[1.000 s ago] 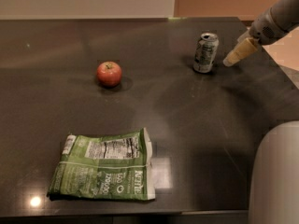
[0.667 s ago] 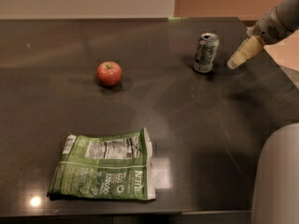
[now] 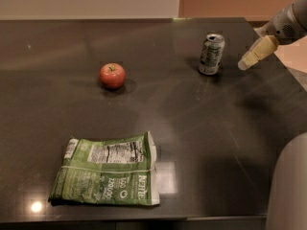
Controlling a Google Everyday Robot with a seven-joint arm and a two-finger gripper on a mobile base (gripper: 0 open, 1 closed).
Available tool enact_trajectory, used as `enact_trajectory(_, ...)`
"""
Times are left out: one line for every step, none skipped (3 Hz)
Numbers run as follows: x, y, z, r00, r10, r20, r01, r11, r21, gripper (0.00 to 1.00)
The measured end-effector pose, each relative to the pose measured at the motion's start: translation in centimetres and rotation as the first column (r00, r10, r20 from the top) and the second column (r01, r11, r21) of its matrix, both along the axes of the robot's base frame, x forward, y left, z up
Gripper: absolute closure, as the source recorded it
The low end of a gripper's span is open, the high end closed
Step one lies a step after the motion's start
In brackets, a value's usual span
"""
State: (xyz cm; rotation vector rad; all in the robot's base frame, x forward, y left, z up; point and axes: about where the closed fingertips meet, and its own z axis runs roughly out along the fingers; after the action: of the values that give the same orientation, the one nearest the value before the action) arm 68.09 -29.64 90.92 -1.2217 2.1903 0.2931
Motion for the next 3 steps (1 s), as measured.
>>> enact_trajectory(-1.3, 0.5, 0.7, 0.9995, 0.033, -0.001, -0.033, 0.999, 0.019, 0.00)
enact_trajectory(-3.5, 1.0, 2.0, 0.9979, 0.065, 0.005, -0.065, 0.998, 0.027, 0.00)
enact_trajectory(-6.7, 0.8, 3.7, 0.9960, 0.089, 0.003, -0.089, 0.996, 0.019, 0.00)
